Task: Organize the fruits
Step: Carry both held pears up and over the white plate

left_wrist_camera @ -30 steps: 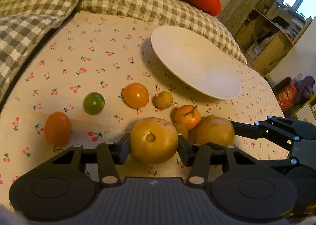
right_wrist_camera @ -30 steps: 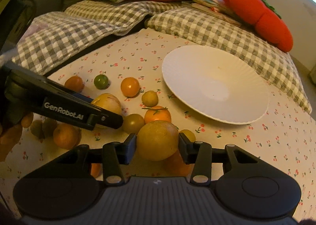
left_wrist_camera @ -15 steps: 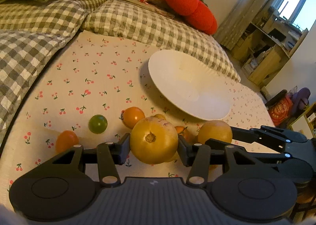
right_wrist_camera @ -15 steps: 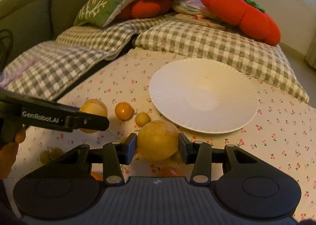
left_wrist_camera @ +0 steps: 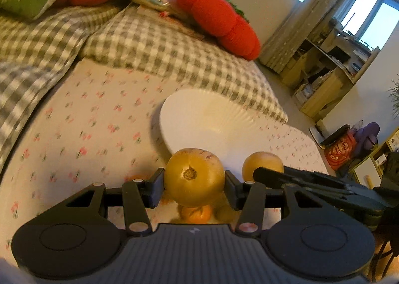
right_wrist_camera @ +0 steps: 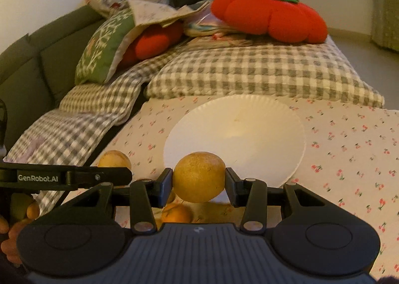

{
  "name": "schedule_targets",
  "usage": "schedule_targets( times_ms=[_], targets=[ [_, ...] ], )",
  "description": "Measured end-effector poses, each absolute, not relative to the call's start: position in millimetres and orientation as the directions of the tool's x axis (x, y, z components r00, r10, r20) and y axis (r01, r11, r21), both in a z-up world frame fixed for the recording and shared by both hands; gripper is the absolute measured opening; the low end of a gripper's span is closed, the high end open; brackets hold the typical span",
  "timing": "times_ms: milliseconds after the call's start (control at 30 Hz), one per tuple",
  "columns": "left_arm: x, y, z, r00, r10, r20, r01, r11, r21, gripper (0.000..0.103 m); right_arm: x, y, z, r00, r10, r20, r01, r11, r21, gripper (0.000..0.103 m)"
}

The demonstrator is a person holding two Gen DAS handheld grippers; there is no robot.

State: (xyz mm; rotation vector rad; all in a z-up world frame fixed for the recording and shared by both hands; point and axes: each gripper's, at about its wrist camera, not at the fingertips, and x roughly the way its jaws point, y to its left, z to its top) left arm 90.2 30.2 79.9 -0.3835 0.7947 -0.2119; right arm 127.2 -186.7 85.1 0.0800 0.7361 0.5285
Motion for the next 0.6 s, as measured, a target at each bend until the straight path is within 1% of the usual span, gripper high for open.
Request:
schedule_targets(
  times_ms=[367,600],
  targets=[
    [146.0,1.4,82.1,0.700,-0.360,-0.617,0.114,0.909,-0.401,0.042,171.0,-202.2,72.4,0.649,0.447,-0.615,-0.345,0.894,0.285,0.041],
    [179.2,-4.7,64.8,0.682,-0.385,-0.621,0.121,0.898,-0.423,0.043,196.3,-207.1,55.5,0.656,0.436,-0.617,-0.324,0.900,0.292,0.041]
  ],
)
